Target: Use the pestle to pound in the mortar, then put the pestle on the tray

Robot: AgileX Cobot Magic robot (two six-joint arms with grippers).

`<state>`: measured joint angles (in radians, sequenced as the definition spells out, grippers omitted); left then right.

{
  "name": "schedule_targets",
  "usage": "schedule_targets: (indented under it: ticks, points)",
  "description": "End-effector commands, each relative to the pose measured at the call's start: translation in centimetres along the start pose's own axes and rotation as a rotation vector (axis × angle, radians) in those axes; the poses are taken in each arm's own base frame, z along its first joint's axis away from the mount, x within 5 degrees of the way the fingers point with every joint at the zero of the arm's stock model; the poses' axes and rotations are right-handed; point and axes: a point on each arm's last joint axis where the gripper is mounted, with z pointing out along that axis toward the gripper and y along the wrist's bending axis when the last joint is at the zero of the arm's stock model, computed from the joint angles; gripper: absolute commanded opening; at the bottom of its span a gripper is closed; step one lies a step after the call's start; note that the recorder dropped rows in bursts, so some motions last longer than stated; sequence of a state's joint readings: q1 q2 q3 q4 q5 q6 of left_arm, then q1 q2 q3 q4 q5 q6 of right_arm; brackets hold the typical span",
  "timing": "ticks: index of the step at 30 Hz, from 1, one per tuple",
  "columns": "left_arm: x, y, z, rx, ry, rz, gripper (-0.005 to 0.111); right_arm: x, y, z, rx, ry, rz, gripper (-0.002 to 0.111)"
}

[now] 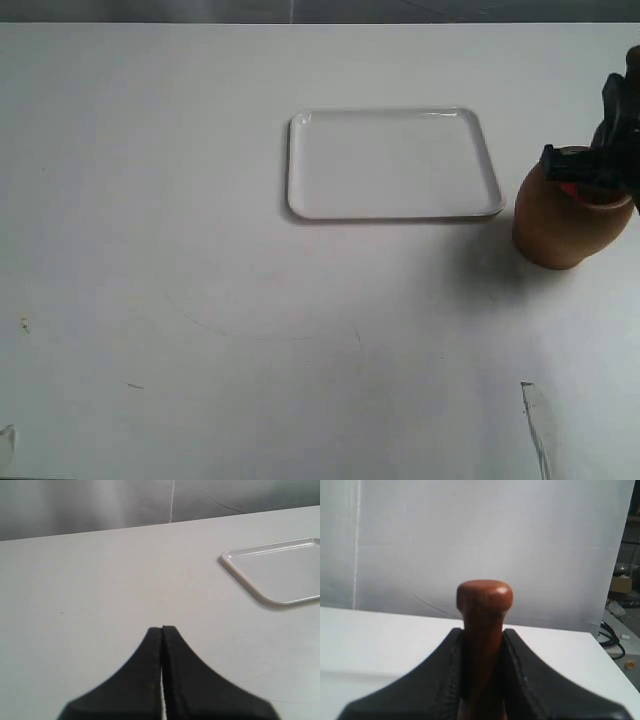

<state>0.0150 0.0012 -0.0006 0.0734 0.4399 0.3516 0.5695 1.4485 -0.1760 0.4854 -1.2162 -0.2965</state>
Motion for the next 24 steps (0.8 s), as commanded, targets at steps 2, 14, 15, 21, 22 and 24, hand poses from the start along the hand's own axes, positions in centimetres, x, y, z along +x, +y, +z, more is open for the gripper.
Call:
schedule_targets:
  ticks: [2, 14, 15, 21, 22, 24]
  points:
    - [0.0, -0.1, 0.0, 0.008, -0.007, -0.012, 0.000, 2.3, 0.1, -0.2, -0.010, 0.101, -0.062, 0.000]
    - [0.0, -0.1, 0.0, 0.008, -0.007, -0.012, 0.000, 4.2, 0.7, 1.1, 0.015, 0.185, -0.057, 0.000]
    - [0.0, -0.1, 0.0, 0.008, -0.007, -0.012, 0.000, 3.5, 0.6, 1.0, 0.016, 0.158, -0.059, 0.000]
    - [0.0, -0.1, 0.0, 0.008, -0.007, -0.012, 0.000, -2.3, -0.2, -0.4, -0.020, -0.115, -0.024, 0.000]
    - [0.0, -0.1, 0.0, 0.008, -0.007, -0.012, 0.000, -3.3, -0.4, -0.8, -0.016, -0.164, -0.009, 0.000]
    - [0.0, -0.1, 0.0, 0.008, -0.007, -0.012, 0.000, -4.9, -1.0, -1.7, -0.003, -0.242, 0.021, 0.000]
